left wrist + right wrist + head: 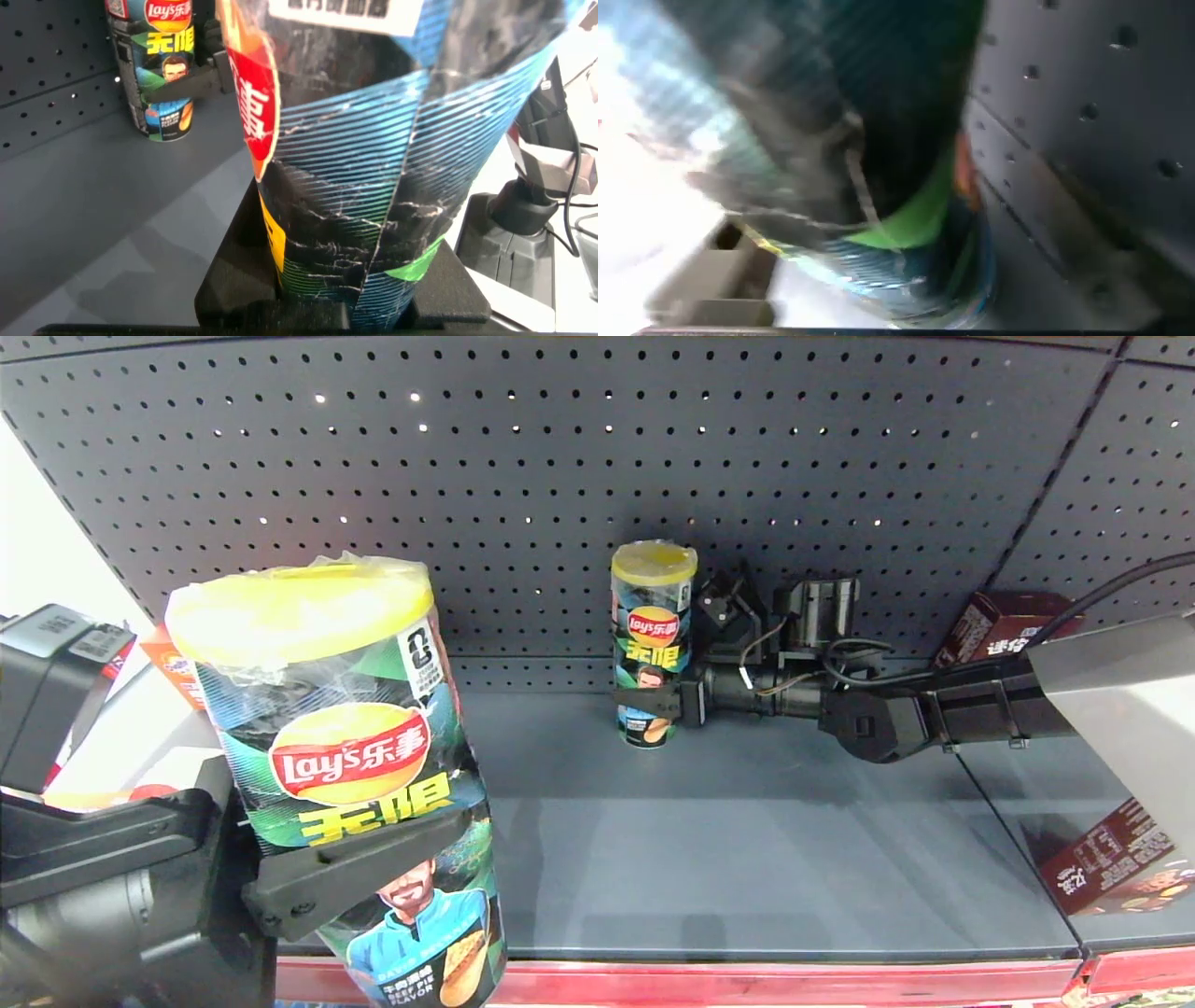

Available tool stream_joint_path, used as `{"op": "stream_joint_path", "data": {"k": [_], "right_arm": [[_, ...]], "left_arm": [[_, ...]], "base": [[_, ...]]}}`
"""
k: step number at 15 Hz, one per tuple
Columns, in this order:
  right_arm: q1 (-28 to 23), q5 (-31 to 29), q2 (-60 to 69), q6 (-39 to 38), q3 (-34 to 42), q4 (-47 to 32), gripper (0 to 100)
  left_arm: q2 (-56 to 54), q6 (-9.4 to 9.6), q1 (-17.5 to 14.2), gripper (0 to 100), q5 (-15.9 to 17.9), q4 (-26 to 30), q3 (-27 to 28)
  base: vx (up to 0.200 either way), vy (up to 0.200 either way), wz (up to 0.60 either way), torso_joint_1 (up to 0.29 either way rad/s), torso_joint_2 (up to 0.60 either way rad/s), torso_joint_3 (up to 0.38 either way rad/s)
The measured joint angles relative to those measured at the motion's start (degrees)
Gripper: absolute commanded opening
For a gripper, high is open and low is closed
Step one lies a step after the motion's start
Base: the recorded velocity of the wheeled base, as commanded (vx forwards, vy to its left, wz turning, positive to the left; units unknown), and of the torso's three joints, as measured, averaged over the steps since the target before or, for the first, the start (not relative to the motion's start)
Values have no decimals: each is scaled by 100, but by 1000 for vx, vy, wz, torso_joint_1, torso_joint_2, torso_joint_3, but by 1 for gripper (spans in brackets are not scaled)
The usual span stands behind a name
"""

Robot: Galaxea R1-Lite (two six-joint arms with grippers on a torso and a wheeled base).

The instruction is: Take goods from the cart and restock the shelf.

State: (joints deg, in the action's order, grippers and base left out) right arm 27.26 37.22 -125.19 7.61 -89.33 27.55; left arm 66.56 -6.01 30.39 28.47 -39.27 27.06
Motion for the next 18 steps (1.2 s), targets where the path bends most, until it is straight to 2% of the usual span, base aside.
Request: {"op": "stream_joint_path", "data": {"k": [6,11,14,18], "right_arm": [[41,39,44,11,116,9,0],[132,101,562,24,577,-16,0],[272,115,1054,183,1208,501,0],[524,88,1546,240,2621,1545,0]], "left_arm": [[0,-4,1,0,0,0,-2],[-11,0,-7,0,-2,-9,-68],[-38,-4,-7,0,-2,0,-146],[-44,-6,-7,0,-4,0,-157]], "base": [[0,0,0,0,0,0],[0,0,0,0,0,0],[0,0,0,0,0,0],[0,0,0,0,0,0]]}}
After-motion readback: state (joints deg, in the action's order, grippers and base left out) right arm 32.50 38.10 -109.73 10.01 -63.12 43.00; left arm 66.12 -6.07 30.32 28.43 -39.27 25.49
